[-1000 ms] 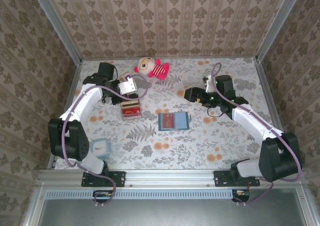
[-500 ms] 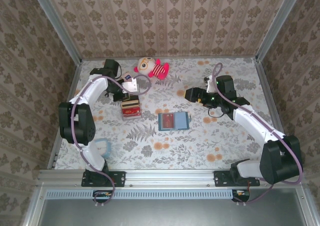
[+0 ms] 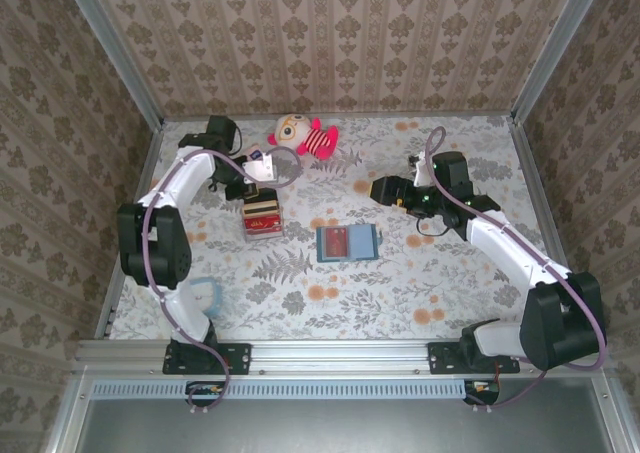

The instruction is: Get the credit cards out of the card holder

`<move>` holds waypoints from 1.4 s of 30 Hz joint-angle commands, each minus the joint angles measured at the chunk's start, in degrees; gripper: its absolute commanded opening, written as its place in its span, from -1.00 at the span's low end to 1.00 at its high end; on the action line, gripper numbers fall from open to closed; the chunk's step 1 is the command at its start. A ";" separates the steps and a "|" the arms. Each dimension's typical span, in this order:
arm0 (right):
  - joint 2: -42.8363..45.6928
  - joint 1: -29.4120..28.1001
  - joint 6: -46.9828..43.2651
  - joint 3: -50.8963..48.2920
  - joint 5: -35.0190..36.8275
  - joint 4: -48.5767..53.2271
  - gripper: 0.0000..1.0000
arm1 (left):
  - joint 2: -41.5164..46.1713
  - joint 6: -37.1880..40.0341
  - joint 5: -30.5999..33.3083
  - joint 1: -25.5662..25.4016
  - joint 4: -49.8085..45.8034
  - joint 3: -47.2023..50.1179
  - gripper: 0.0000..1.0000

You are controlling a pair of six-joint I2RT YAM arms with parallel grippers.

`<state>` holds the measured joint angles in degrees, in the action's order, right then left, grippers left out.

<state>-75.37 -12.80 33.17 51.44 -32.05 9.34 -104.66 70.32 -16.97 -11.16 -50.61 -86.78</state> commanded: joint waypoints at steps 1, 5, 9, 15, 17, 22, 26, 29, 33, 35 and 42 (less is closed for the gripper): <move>1.53 0.23 0.23 0.51 0.85 1.37 1.00 | -1.08 0.30 -0.25 0.52 -0.05 -1.03 -0.88; 1.68 0.23 0.23 0.21 0.85 1.36 1.00 | -1.41 -0.27 0.07 0.52 0.34 -1.11 -0.71; 1.76 0.30 0.24 0.22 0.84 1.39 1.00 | -1.86 -3.15 1.21 0.52 2.10 -1.54 -0.28; 1.51 0.26 0.23 0.27 0.68 1.40 1.00 | -0.42 -5.22 -0.84 0.46 3.62 -2.07 -0.12; 1.47 0.23 0.14 0.15 0.68 1.47 1.00 | 1.09 -6.75 -2.27 0.42 4.96 -1.72 -0.07; -0.03 -0.24 -0.41 0.55 1.10 2.53 1.00 | 7.46 -16.08 -3.69 -0.73 13.25 1.77 0.06; -3.11 -3.37 -1.48 2.38 4.37 5.81 0.99 | 14.46 -27.38 -3.07 -2.76 24.53 9.19 0.25; -6.37 -6.35 -1.18 3.37 6.04 6.60 0.96 | 19.38 -34.09 -4.96 -4.84 29.61 14.54 0.54; -10.31 -9.94 1.10 4.11 6.00 5.63 0.87 | 23.27 -40.79 -4.67 -10.19 30.78 18.31 0.76; -12.46 -11.25 2.59 4.50 5.65 5.00 0.77 | 24.55 -45.27 -3.55 -12.63 32.13 19.78 0.94; -19.49 -16.31 5.01 8.34 7.19 7.16 0.29 | 27.49 -73.43 4.50 -19.07 43.74 27.58 1.00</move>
<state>-93.45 -27.18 36.71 57.25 -26.94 14.11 -78.89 13.82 -17.21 -29.21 -12.84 -60.90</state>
